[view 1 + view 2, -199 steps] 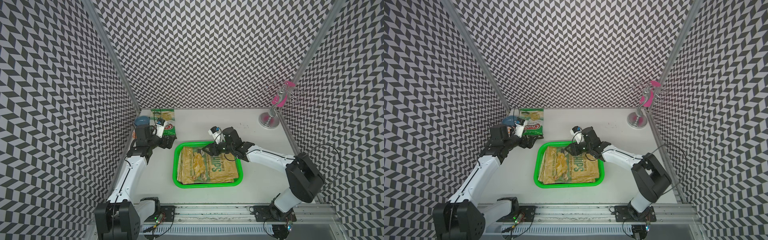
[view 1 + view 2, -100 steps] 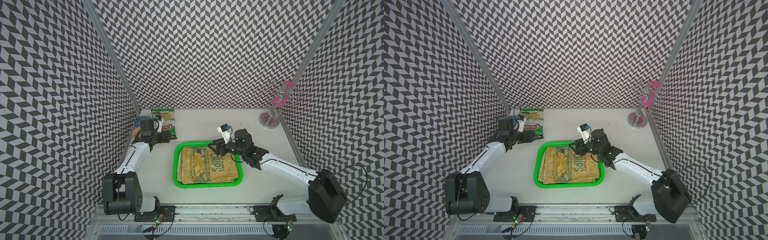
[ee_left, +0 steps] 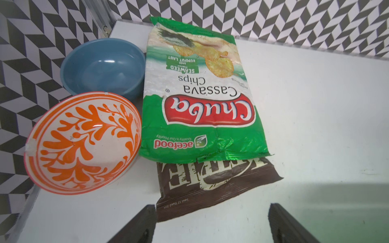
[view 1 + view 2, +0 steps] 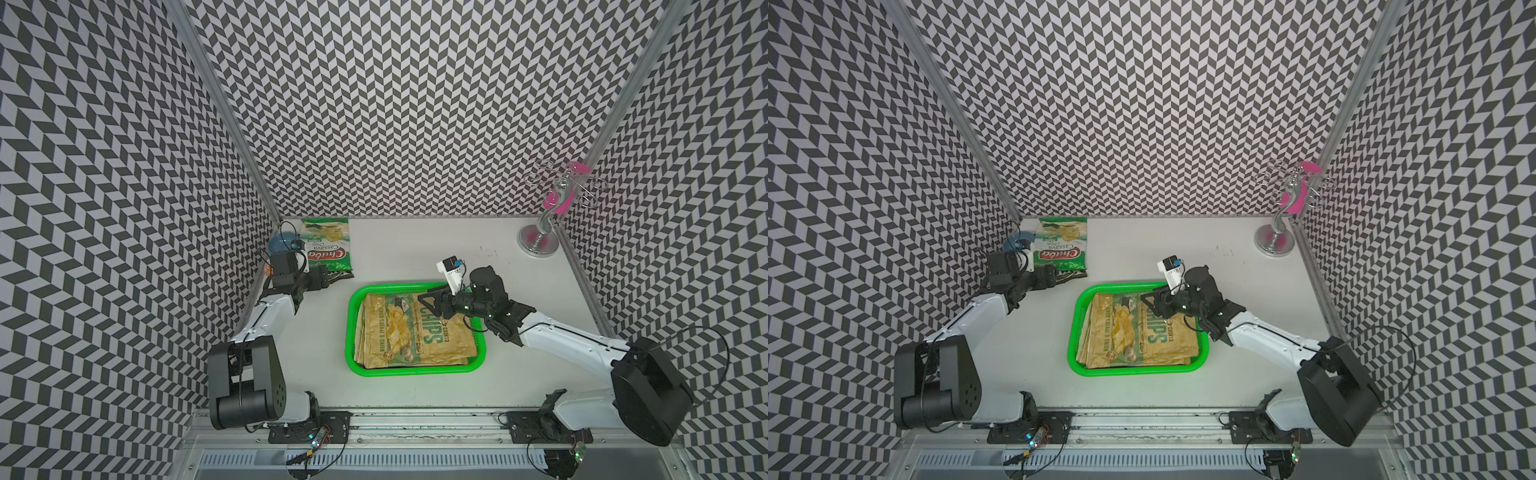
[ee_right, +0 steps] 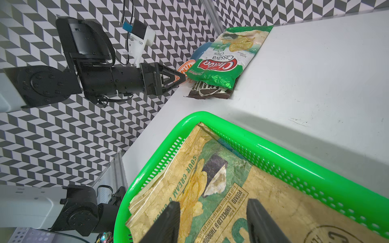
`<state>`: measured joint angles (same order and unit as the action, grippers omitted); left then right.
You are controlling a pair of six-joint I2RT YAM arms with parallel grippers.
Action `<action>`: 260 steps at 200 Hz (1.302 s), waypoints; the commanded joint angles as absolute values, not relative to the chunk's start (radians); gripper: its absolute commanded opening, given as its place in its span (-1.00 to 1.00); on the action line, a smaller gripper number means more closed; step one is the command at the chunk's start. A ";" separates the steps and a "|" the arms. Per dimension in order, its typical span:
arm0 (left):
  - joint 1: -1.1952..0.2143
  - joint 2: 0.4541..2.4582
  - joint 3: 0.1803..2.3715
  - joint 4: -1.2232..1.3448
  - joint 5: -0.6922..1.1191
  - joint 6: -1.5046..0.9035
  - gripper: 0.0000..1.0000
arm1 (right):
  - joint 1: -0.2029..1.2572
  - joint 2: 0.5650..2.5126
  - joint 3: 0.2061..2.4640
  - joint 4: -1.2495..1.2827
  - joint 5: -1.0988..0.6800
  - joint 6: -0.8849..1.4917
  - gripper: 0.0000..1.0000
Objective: Put the potato chips into the basket
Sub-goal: Pick up the potato chip from the center of the board.
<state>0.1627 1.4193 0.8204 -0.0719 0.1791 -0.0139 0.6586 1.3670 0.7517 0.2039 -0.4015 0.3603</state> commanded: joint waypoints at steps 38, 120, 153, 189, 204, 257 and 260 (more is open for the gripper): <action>0.193 1.478 0.796 0.095 0.212 -0.144 0.70 | 0.655 1.308 0.749 0.237 -0.388 0.346 0.09; 0.204 1.570 0.810 0.114 0.209 -0.169 0.68 | 0.655 1.296 0.737 0.239 -0.390 0.357 0.09; 0.204 1.605 0.820 0.152 0.205 -0.184 0.67 | 0.655 1.295 0.739 0.241 -0.394 0.365 0.09; 0.203 1.631 0.827 0.192 0.234 -0.206 0.62 | 0.655 1.286 0.739 0.243 -0.394 0.367 0.09; 0.201 1.634 0.830 0.213 0.240 -0.216 0.59 | 0.655 1.284 0.739 0.242 -0.393 0.369 0.09; 0.199 1.680 0.870 0.239 0.273 -0.256 0.49 | 0.655 1.273 0.741 0.233 -0.394 0.371 0.08; 0.198 1.681 0.870 0.242 0.275 -0.260 0.47 | 0.655 1.274 0.743 0.233 -0.394 0.371 0.08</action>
